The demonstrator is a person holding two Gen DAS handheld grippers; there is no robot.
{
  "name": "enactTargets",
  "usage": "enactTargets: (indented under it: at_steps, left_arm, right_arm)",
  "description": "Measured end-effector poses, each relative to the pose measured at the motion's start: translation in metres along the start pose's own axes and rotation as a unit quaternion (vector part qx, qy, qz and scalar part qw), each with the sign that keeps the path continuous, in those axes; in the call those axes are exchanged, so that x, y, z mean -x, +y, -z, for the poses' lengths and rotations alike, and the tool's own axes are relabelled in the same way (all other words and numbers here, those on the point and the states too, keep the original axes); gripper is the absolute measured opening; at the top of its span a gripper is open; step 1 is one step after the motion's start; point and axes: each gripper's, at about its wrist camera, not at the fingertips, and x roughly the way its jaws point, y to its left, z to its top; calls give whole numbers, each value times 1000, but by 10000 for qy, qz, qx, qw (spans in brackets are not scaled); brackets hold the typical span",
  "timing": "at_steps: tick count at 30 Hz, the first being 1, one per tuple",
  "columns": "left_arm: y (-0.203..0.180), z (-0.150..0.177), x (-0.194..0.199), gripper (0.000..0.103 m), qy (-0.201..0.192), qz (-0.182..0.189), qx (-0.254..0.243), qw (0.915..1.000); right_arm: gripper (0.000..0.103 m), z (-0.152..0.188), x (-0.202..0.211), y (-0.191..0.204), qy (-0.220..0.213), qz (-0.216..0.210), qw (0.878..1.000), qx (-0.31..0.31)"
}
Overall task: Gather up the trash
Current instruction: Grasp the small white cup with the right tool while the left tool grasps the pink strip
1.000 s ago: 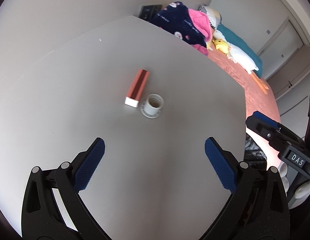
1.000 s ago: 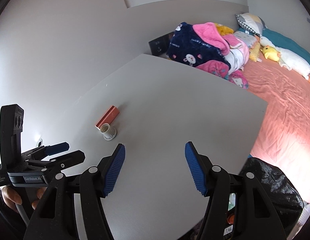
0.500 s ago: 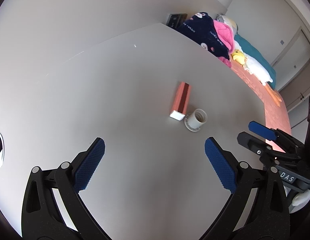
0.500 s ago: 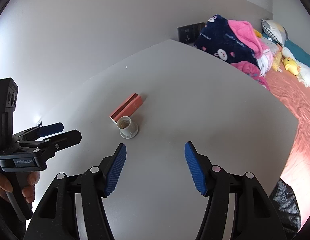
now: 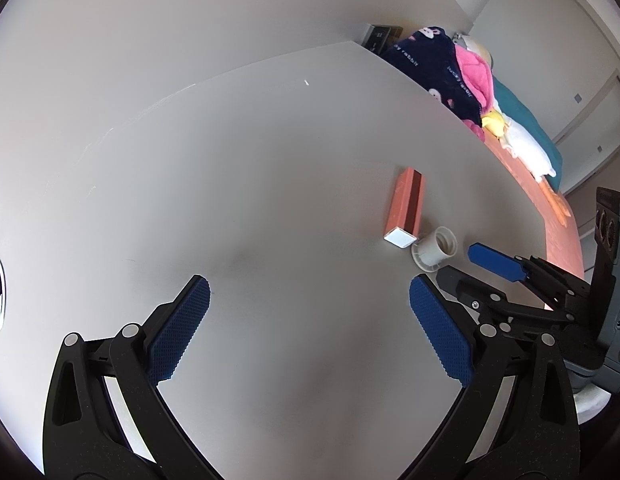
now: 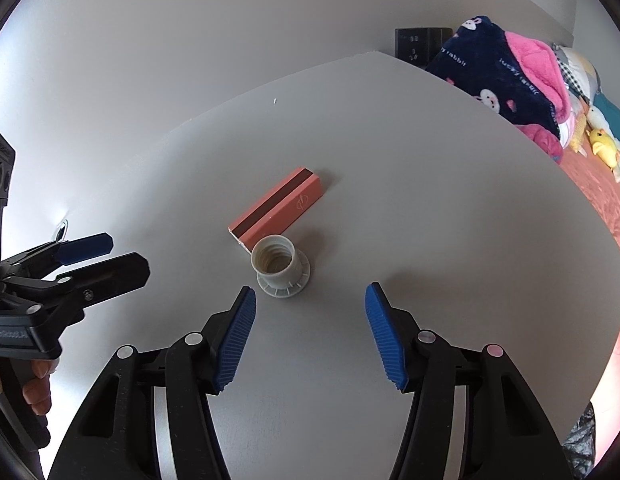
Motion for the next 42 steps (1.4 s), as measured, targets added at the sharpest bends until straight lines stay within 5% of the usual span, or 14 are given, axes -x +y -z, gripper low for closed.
enactTargets:
  at_steps: [5, 11, 28, 35, 42]
  left_arm:
    - [4, -2, -2, 97, 6, -17, 46, 10000]
    - [-5, -7, -8, 97, 25, 42, -58, 10000]
    - [-63, -29, -42, 96, -73, 15, -994, 9950]
    - [-81, -36, -61, 62, 15, -86, -1405, 9900]
    - [-89, -37, -66, 40, 23, -151, -1515, 9883]
  right_arm:
    - [52, -9, -8, 0, -82, 144, 9998, 116]
    - [32, -19, -8, -11, -154, 149, 9998, -12]
    - [32, -22, 13, -66, -258, 501, 9948, -848]
    - [32, -20, 22, -78, -307, 519, 9930, -1014]
    - [32, -16, 31, -84, -362, 504, 9919, -1109]
